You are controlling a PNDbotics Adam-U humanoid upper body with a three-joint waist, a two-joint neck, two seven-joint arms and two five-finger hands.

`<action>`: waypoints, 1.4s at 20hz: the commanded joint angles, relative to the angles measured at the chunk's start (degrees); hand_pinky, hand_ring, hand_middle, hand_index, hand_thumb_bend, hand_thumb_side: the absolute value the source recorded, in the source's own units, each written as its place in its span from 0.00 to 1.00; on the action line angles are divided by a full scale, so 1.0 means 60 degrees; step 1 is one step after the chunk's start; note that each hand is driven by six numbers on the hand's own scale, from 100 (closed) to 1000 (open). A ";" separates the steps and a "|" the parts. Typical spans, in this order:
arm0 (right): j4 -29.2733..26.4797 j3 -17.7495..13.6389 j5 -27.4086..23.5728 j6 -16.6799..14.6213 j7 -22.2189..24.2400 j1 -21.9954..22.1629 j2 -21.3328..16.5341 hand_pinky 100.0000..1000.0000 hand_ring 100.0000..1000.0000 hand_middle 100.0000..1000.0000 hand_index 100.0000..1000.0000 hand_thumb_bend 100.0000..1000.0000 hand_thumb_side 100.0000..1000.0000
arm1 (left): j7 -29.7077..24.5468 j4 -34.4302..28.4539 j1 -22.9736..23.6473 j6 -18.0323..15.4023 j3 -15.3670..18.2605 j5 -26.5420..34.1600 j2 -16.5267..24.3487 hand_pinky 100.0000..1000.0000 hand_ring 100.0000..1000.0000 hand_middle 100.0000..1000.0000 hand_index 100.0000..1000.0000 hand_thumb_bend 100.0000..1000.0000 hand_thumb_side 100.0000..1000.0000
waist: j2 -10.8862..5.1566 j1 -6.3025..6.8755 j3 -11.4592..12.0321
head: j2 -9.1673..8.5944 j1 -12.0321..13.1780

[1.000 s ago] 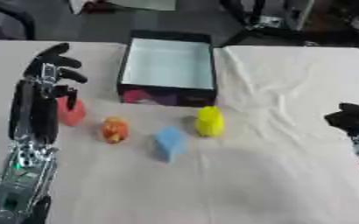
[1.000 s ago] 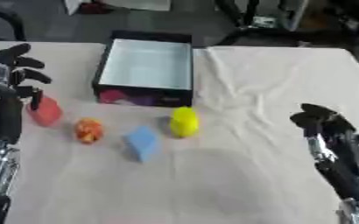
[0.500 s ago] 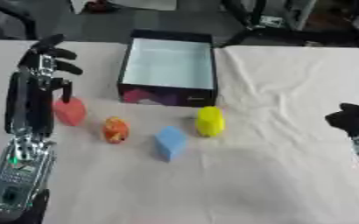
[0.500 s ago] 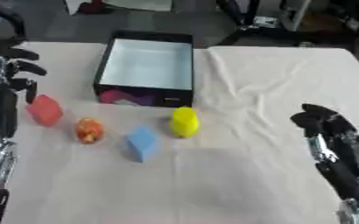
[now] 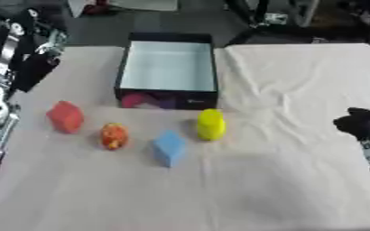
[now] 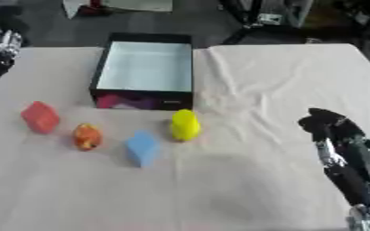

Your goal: Pick up objects on the table and place them in the box.

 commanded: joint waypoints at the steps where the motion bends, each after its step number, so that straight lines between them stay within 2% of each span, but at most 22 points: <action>1: -0.0081 -0.0003 0.0078 -0.0010 0.0030 0.0003 -0.0260 0.78 0.71 0.60 0.76 0.00 0.56 | -0.2406 0.0552 -0.0780 -0.0397 -0.0733 -0.1001 0.1183 0.61 0.66 0.71 0.84 0.04 0.72 | -0.0320 0.0175 -0.0035 | -0.0019 0.0026; 2: -0.0076 -0.0003 0.0083 -0.0010 0.0029 0.0011 -0.0277 0.78 0.71 0.60 0.76 0.00 0.56 | -0.3238 0.0793 -0.1059 -0.0596 -0.0982 -0.1307 0.1335 0.63 0.67 0.72 0.84 0.06 0.73 | -0.0334 0.0190 -0.0044 | -0.0019 0.0031; 3: -0.0071 -0.0004 0.0088 -0.0011 0.0028 0.0018 -0.0291 0.78 0.71 0.60 0.76 0.00 0.56 | -0.4025 0.1040 -0.1298 -0.0810 -0.1190 -0.1577 0.1433 0.70 0.70 0.76 0.85 0.18 0.72 | -0.0346 0.0203 -0.0051 | -0.0019 0.0029; 5: -0.0063 -0.0005 0.0091 -0.0013 0.0028 0.0032 -0.0309 0.78 0.71 0.60 0.76 0.00 0.56 | -0.5532 0.1618 -0.1753 -0.1299 -0.1536 -0.1998 0.1467 0.72 0.71 0.77 0.86 0.26 0.69 | -0.0367 0.0220 -0.0059 | -0.0019 0.0026; 7: -0.0055 -0.0005 0.0094 -0.0011 0.0031 0.0041 -0.0315 0.78 0.71 0.60 0.76 0.00 0.56 | -0.6101 0.2246 -0.2091 -0.1816 -0.1784 -0.2279 0.1329 0.74 0.73 0.78 0.86 0.34 0.65 | -0.0377 0.0228 -0.0062 | -0.0019 0.0033; 12: -0.0046 -0.0003 0.0098 -0.0013 0.0042 0.0044 -0.0307 0.78 0.72 0.60 0.76 0.00 0.56 | -0.6276 0.3859 -0.2526 -0.3088 -0.2184 -0.3126 0.0716 0.75 0.73 0.79 0.87 0.41 0.49 | -0.0385 0.0214 -0.0080 | -0.0019 0.0064; 16: -0.0042 -0.0010 0.0100 -0.0009 0.0036 0.0046 -0.0290 0.78 0.72 0.60 0.76 0.00 0.56 | -0.6280 0.4780 -0.2670 -0.3745 -0.2072 -0.3868 0.0370 0.76 0.74 0.80 0.87 0.41 0.39 | -0.0373 0.0204 -0.0072 | -0.0019 0.0077; 22: -0.0048 -0.0036 0.0117 -0.0010 0.0019 0.0052 -0.0269 0.78 0.72 0.61 0.76 0.00 0.56 | -0.6281 0.5382 -0.2725 -0.3957 -0.1552 -0.4720 0.0187 0.76 0.74 0.80 0.87 0.37 0.31 | -0.0356 0.0183 -0.0055 | -0.0019 0.0054; 28: -0.0042 -0.0033 0.0129 -0.0006 0.0024 0.0055 -0.0261 0.78 0.72 0.61 0.76 0.00 0.57 | -0.6279 0.5804 -0.2704 -0.4139 -0.1437 -0.4917 0.0096 0.76 0.73 0.79 0.86 0.34 0.26 | -0.0349 0.0183 -0.0035 | -0.0019 0.0064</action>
